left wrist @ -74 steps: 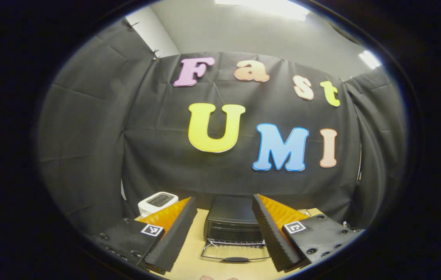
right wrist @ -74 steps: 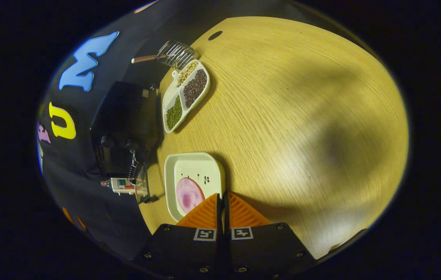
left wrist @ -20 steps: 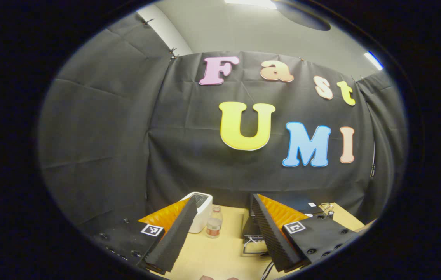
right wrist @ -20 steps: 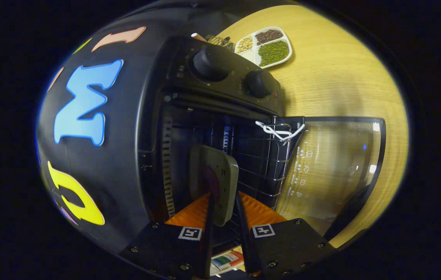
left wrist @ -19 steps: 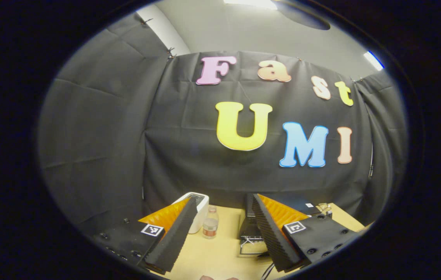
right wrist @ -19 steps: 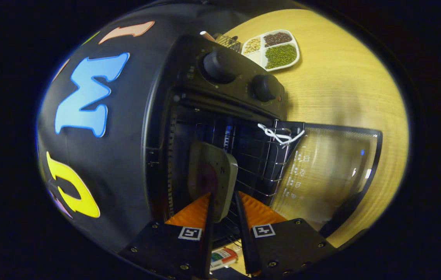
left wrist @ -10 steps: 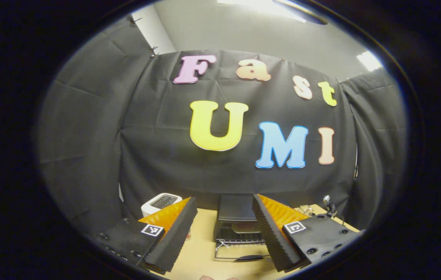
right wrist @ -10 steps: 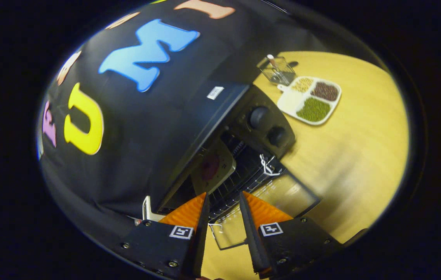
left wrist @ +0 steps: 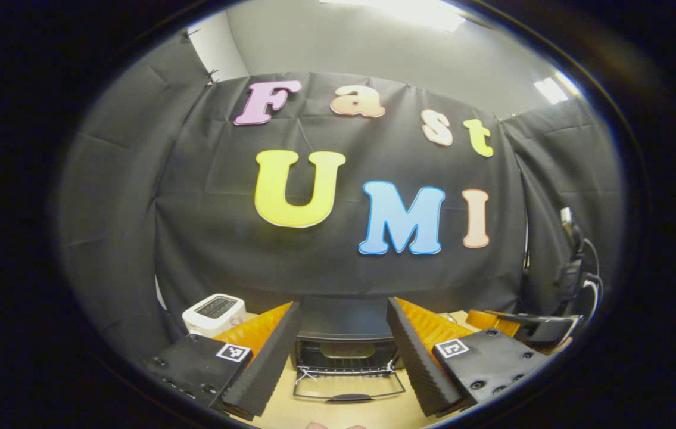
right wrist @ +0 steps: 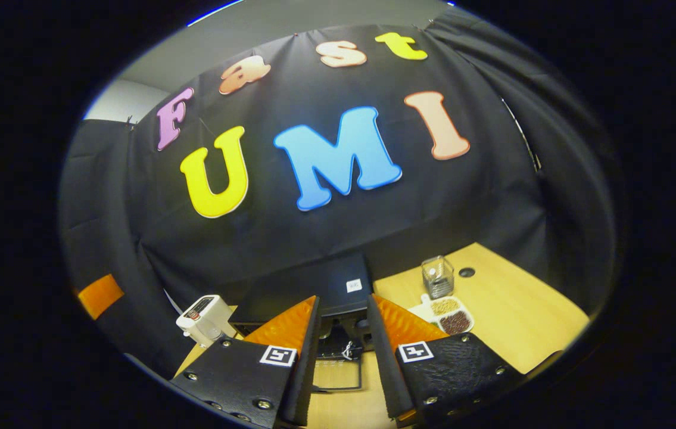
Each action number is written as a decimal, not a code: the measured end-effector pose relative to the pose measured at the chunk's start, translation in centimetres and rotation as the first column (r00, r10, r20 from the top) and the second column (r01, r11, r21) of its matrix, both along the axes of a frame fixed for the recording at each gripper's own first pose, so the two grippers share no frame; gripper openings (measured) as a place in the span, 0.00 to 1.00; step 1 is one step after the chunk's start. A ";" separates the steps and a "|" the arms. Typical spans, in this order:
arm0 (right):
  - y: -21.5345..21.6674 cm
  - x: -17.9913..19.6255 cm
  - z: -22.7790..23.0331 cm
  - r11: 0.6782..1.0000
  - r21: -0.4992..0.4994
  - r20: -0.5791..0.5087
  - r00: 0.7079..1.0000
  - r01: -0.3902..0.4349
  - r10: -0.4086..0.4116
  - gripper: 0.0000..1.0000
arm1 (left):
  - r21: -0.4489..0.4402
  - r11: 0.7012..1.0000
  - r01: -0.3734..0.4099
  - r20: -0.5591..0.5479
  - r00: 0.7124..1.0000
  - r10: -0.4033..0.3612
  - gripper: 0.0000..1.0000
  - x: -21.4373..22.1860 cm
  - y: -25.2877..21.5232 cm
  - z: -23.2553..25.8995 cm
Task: Open the electric oven with the left hand, put the food in, and close the electric oven.
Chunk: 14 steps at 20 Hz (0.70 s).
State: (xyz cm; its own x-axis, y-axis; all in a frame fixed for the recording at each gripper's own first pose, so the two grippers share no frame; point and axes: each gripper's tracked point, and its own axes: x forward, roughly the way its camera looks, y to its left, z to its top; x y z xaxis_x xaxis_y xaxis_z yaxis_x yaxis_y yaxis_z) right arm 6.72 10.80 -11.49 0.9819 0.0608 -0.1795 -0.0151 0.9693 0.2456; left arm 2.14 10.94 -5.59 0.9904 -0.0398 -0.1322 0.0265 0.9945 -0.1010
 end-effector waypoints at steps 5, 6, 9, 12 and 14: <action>-3.2 -2.4 5.1 0.999 -0.050 0.123 0.992 0.002 0.004 0.81 | -0.007 1.000 0.024 -0.016 1.000 -0.024 0.97 0.2 -2.8 -0.4; -3.8 -2.7 5.8 0.999 -0.050 0.136 0.991 0.013 -0.006 0.82 | -0.004 1.000 0.009 -0.024 1.000 -0.009 0.97 0.2 -2.8 -0.7; -5.7 -3.8 8.1 0.996 -0.076 0.189 0.982 0.044 -0.029 0.82 | 0.007 1.000 0.003 -0.033 0.999 -0.003 0.97 0.3 -3.7 -1.5; -6.4 -4.5 9.5 0.996 -0.082 0.220 0.975 0.036 -0.017 0.82 | 0.018 1.000 0.020 -0.102 0.995 -0.018 0.92 0.6 -4.5 -4.2; -7.2 -4.0 9.8 0.995 -0.089 0.230 0.973 0.043 -0.021 0.99 | 0.012 1.000 0.014 -0.176 0.984 -0.012 0.92 0.9 -4.6 -7.0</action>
State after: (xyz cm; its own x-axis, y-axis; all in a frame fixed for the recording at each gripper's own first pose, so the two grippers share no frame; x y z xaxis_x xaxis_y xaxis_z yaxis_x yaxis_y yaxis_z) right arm 2.73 3.63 -1.71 0.9987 0.0221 0.0463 -0.0288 0.9886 0.1481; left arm 3.01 6.36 -12.58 0.9512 -0.0499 -0.3045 0.0226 0.9955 -0.0924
